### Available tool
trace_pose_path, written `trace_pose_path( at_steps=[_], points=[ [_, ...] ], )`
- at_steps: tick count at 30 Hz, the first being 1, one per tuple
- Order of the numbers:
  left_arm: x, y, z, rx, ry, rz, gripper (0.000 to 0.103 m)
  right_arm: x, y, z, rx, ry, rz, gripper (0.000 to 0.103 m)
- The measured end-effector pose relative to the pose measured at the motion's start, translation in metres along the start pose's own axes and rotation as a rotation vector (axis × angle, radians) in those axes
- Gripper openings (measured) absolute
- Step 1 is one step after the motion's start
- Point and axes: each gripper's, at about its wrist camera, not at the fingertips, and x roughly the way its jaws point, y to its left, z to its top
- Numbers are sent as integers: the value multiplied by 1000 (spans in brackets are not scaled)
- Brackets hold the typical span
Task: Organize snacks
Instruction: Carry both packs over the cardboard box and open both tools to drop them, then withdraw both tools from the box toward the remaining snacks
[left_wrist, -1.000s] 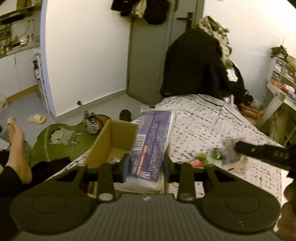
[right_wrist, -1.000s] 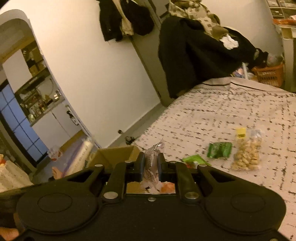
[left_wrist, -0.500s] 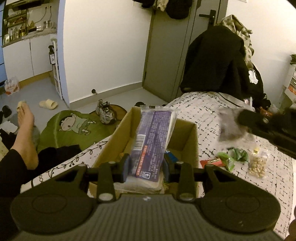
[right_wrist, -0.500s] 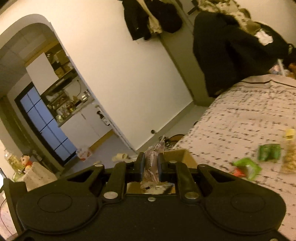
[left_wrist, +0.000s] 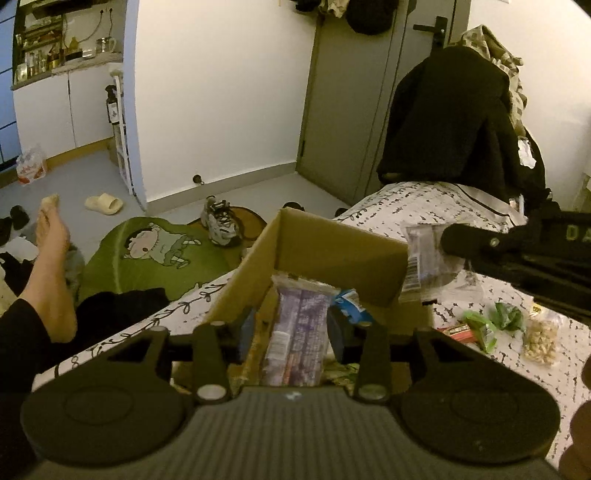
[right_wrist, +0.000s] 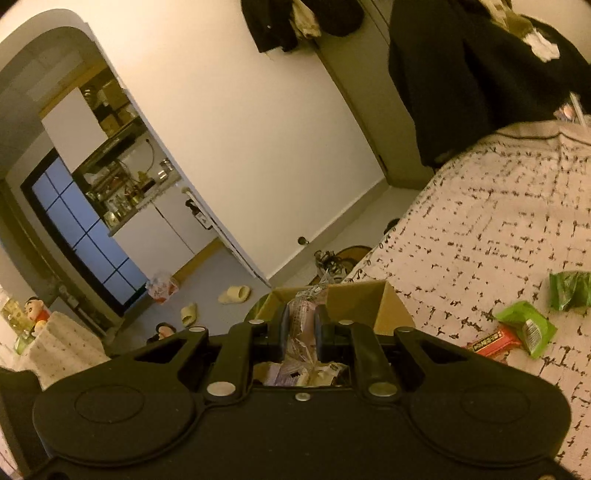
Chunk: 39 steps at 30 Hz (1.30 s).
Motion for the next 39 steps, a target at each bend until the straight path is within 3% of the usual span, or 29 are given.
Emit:
trace_pose_path(
  at_steps=[7,10,12,16,19,31,39],
  points=[
    [-10,3,0,-27,-20,8,50,9,-3,-6,16,24,10,19],
    [-15,-1,-2,-31,-22,11,57,4,-3,-7,1,15,-23,37],
    [-19,-4,-1,-25,-24,5,58,-5,-5,-6,9,-8,-41,56],
    [-28,-9,0,-20,-31,0,76,-21,-8,4,23,-55,-88,65],
    [-36,-14,0,-17,-36,-17,79,-34,-10,8,31,-91,-124,80],
    [-52,-26,0,13,-33,11,82,-57,-21,12,12,-108,-213,85],
    [-60,-33,2,27,-41,35,92,-66,-20,14,-9,-107,-229,89]
  ],
)
